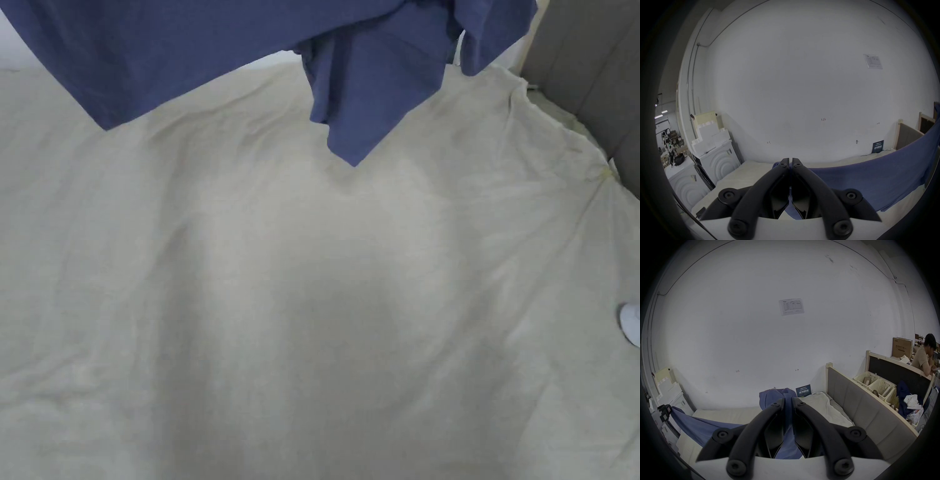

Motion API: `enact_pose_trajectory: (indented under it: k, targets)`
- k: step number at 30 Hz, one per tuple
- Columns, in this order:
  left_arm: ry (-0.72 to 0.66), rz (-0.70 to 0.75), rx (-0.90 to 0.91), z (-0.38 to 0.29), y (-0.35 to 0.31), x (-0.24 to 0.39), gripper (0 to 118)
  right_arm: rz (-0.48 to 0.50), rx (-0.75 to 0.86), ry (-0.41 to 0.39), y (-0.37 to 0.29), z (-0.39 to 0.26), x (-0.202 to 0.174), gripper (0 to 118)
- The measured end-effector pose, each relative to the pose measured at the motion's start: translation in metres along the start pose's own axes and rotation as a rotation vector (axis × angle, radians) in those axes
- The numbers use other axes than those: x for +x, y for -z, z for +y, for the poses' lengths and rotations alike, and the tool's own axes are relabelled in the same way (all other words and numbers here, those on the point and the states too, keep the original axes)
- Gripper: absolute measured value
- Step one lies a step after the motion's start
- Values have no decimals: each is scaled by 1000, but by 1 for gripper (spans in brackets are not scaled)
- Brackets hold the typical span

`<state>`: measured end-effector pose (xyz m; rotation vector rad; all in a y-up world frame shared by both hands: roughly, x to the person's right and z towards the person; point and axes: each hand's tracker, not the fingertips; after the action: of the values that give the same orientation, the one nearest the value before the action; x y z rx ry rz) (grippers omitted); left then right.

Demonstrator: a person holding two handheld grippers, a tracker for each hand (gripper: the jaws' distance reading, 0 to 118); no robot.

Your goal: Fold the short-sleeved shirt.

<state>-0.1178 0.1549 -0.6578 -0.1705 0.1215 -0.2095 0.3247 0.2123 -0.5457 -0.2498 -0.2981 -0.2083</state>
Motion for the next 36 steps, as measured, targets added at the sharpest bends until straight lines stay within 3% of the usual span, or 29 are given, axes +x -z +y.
enact_pose_trajectory:
  k: [8, 11, 16, 19, 30, 36]
  targets:
    - [-10, -52, -91, -87, 59, 42, 0, -4, -47, 28, 76, -84, 27, 7]
    - [4, -85, -184, -144, 69, 55, 0, -18, -163, 77, 91, -134, 46, 7]
    - [-55, -150, -349, -226, 55, 61, 0, -50, -310, 80, 91, -220, 74, 7]
    - [-56, -183, -437, -274, 33, 57, 0, -58, -381, 103, 75, -269, 90, 7]
    - [-7, -284, -568, -405, -130, 9, 0, -36, -605, 21, -44, -416, 126, 7]
    - [129, -339, -610, -450, -202, -15, 0, 5, -642, 18, -121, -466, 143, 7]
